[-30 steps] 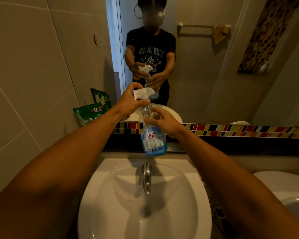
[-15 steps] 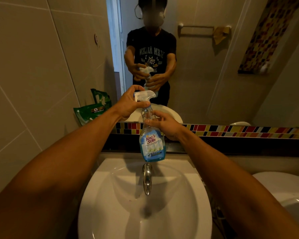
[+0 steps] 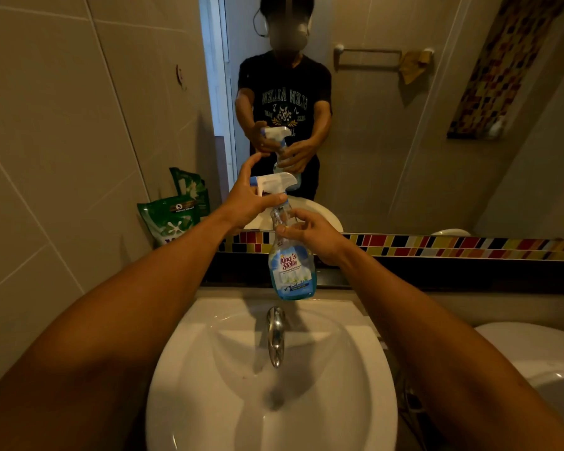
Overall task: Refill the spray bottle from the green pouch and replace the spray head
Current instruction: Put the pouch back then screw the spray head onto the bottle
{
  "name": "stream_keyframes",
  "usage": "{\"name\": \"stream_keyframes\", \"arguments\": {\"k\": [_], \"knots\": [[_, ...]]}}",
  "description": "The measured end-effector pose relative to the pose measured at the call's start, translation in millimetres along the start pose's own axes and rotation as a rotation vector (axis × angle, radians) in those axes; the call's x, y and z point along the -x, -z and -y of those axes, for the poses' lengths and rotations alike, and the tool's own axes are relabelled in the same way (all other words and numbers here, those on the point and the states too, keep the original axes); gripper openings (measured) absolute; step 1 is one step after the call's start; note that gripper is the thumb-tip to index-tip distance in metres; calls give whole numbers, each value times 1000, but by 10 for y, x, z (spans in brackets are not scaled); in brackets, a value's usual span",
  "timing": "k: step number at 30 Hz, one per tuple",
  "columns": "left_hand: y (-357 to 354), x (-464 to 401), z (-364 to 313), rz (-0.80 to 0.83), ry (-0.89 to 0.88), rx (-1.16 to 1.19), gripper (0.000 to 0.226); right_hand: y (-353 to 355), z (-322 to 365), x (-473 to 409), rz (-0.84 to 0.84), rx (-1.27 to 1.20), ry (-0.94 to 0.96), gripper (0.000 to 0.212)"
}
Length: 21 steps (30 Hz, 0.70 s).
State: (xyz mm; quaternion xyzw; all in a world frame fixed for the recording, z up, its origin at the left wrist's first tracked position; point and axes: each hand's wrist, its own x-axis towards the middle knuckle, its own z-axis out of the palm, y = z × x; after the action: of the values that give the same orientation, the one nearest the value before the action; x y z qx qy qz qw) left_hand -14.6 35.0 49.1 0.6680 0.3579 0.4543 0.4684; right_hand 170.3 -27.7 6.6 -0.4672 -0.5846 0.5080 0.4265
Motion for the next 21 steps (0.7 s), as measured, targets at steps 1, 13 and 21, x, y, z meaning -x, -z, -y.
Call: {"name": "stream_keyframes", "arguments": {"k": [1, 13, 21], "knots": [[-17, 11, 9, -5, 10, -2, 103, 10, -25, -8, -6, 5, 0, 38], [-462, 450, 385, -25, 251, 102, 29, 231, -198, -25, -218, 115, 33, 38], [-978, 434, 1113, 7, 335, 33, 51, 565, -356, -24, -244, 115, -29, 27]]}}
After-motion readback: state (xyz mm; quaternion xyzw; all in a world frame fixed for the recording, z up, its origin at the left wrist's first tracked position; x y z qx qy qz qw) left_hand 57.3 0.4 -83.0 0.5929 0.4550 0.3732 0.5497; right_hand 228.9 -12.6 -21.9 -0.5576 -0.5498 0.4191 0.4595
